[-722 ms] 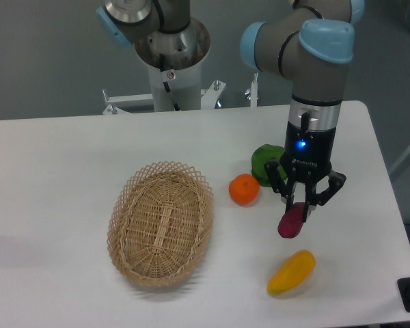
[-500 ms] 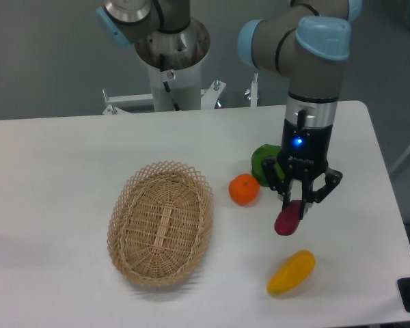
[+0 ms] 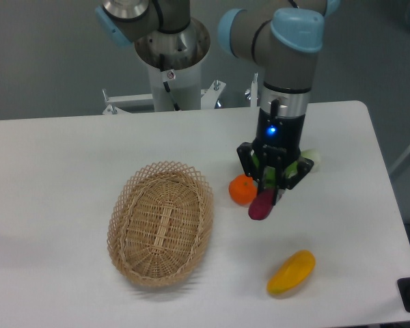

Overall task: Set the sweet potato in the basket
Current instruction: 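Carry the held sweet potato over and down into the wicker basket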

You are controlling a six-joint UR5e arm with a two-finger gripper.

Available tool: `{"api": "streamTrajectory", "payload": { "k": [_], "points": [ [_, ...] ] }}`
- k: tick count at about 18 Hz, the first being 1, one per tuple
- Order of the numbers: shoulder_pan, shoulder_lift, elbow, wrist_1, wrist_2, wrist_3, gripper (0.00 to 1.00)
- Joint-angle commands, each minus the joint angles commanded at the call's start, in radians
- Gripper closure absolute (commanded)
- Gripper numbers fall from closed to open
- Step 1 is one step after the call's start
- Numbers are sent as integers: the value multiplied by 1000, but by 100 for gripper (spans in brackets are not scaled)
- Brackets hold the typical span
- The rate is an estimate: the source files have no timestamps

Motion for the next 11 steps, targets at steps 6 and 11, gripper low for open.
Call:
{"api": "streamTrajectory", "payload": {
  "k": [6, 11],
  "points": [
    [-135, -18, -28, 2, 167, -74, 85],
    [-258, -70, -52, 3, 325, -118, 85]
  ]
}}
